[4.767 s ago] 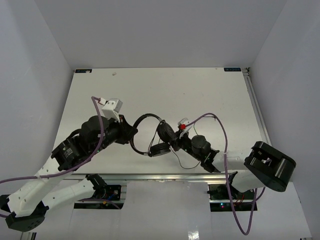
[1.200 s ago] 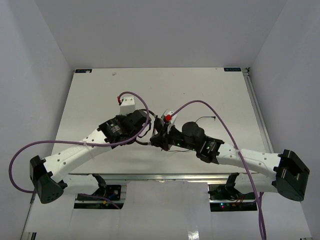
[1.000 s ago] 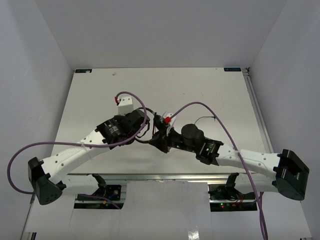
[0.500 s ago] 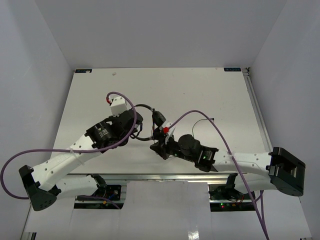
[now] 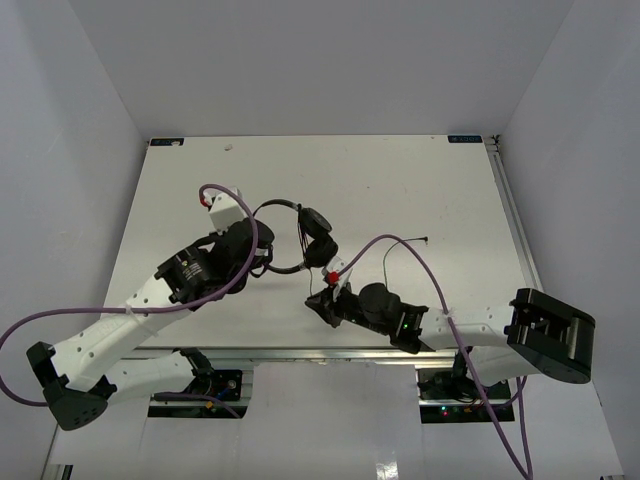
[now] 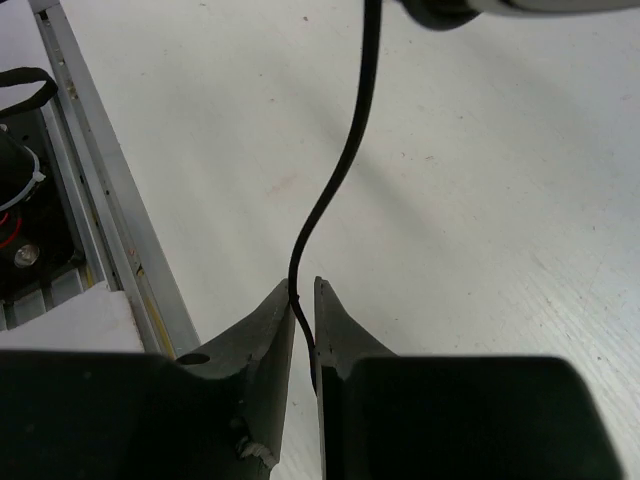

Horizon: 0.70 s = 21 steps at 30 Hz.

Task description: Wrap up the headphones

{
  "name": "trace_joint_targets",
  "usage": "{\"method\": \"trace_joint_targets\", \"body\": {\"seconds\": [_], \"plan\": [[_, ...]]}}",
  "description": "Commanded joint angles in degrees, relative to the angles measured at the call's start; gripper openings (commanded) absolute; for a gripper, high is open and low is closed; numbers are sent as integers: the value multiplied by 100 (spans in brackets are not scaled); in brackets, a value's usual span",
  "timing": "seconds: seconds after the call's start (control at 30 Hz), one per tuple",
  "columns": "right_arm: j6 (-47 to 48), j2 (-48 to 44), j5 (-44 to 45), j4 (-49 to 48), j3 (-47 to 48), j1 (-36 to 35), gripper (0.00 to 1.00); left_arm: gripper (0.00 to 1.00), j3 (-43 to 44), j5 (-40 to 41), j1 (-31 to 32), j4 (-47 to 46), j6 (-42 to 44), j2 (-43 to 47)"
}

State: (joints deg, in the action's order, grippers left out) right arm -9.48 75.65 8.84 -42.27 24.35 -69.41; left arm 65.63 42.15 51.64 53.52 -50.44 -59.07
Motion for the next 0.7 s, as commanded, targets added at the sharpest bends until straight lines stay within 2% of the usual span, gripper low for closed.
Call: {"method": "trace_joint_targets", "body": {"seconds": [0.0, 0.33, 0.57, 0.67], "plan": [[307, 259, 99, -1043, -201, -46, 20, 0, 194, -158, -10, -396, -137, 278], [607, 941, 251, -2414, -709, -52, 24, 0, 231, -279, -13, -347, -79, 555], [660, 1283, 207, -2830, -859, 107, 13, 0, 180, -519, -4, -434, 31, 805], [602, 1408, 102, -3064, -933, 258, 8, 0, 82, -891, -13, -688, 225, 1021]]}}
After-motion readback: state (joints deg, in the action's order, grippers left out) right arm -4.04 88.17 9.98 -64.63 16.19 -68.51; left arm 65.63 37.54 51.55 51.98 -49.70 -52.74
